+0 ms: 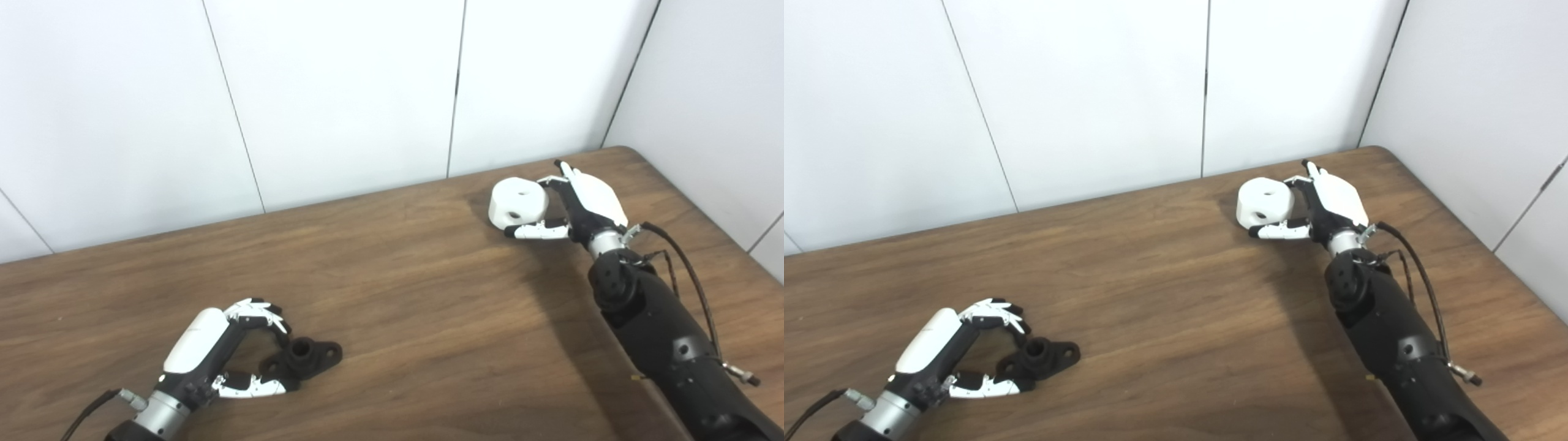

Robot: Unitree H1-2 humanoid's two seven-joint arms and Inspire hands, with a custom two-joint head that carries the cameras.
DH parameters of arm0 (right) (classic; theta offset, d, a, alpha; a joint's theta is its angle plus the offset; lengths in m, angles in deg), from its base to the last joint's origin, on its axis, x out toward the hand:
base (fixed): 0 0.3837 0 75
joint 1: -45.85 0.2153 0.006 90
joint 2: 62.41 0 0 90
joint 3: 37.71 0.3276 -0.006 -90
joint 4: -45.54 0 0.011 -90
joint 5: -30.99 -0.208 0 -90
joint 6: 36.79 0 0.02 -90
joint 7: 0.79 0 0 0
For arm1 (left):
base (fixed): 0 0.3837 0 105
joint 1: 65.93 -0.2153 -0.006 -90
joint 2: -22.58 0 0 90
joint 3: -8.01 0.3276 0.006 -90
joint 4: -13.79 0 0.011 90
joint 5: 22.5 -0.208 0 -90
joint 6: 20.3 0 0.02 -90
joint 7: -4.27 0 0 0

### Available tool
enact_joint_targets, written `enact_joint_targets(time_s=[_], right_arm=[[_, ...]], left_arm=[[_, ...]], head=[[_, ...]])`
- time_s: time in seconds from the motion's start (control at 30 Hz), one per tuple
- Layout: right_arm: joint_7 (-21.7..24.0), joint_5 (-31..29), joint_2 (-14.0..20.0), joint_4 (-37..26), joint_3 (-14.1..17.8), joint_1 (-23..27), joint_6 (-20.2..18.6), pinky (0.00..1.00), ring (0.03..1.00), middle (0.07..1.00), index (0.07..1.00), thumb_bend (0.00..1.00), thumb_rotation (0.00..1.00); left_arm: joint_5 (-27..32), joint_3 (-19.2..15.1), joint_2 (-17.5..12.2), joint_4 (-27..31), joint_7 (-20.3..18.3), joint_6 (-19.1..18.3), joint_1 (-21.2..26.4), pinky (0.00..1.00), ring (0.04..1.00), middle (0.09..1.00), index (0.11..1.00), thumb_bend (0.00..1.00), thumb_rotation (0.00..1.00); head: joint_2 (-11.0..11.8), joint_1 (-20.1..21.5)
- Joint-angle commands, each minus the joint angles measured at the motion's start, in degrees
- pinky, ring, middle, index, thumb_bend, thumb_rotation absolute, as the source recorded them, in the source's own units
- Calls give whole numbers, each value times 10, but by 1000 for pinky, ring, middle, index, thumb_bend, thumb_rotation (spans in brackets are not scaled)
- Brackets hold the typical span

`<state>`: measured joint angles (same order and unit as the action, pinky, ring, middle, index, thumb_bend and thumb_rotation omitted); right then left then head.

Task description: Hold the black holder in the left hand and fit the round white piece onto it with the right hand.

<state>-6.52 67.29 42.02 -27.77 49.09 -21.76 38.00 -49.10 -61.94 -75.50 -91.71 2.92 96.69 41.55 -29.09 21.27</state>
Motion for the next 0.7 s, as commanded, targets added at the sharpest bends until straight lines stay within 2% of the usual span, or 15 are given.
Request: enact_joint_targets(time_s=[0.0,0.37,0.5,0.63,0.67], right_arm=[[-10,9,17,-7,-1,28,6,1000,1000,983,726,953,525],[-28,17,5,19,-12,39,8,1000,1000,974,719,906,515],[-62,19,-5,40,-14,45,28,1000,1000,928,641,824,402],[-104,28,-11,78,-24,58,43,1000,1000,879,564,793,315],[-108,30,-12,84,-27,62,42,1000,1000,870,519,632,223]], left_arm=[[3,-7,-13,17,-2,-1,6,884,786,637,481,520,44],[2,-19,-11,33,-13,-2,-2,879,785,634,481,520,43],[0,-28,-8,41,-18,-2,-7,879,784,634,481,520,43],[-1,-38,-7,56,-26,-5,-13,892,786,635,481,520,43],[0,-41,-7,60,-29,-7,-15,894,786,635,481,520,43]], head=[[-1,0],[-4,-6],[-5,-8],[-7,-10],[-7,-10]])
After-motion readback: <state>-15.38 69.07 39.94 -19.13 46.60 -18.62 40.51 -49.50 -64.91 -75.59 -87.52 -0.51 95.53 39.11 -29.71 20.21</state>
